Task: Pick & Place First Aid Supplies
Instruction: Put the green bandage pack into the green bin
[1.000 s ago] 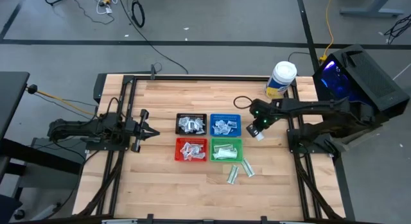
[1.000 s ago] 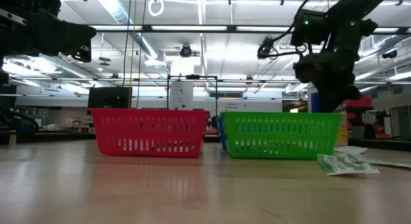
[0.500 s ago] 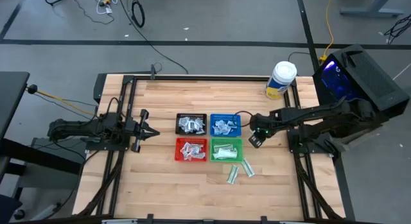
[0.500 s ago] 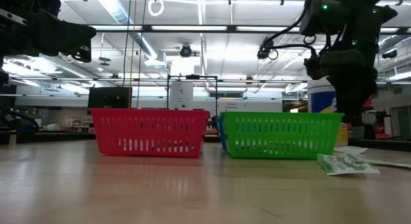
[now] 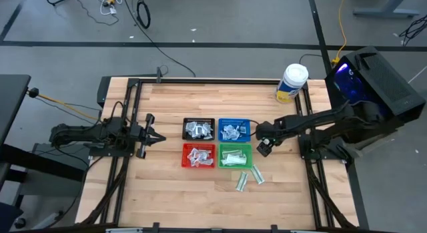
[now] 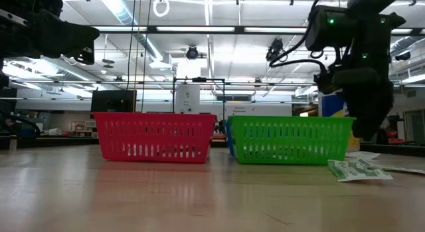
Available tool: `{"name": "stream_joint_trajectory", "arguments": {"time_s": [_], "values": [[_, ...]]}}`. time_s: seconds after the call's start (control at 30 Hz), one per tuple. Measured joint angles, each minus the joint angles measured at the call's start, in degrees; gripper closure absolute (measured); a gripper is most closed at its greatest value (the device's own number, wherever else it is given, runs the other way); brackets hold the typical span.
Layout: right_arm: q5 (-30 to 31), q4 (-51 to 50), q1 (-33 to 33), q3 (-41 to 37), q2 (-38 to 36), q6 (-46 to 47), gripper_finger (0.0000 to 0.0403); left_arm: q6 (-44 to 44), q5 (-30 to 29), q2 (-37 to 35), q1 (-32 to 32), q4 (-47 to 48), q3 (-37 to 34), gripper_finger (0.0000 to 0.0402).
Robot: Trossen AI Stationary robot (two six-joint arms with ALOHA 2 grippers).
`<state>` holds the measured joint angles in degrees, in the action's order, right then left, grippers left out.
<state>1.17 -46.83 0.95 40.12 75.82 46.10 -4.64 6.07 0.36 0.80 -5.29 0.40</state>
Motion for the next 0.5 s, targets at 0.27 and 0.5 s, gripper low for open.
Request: {"name": "stream_joint_trajectory", "arguments": {"time_s": [0.27,0.5], "values": [[4.0,0.0,0.0,0.0,3.6,3.8,0.0051,0.0,0.0,0.0,0.0,0.0,0.0,0.0376],[6.2,1.0,0.0,0.0,6.4,4.4,0.006,0.0,0.0,0.0,0.0,0.0,0.0,0.0376]]}}
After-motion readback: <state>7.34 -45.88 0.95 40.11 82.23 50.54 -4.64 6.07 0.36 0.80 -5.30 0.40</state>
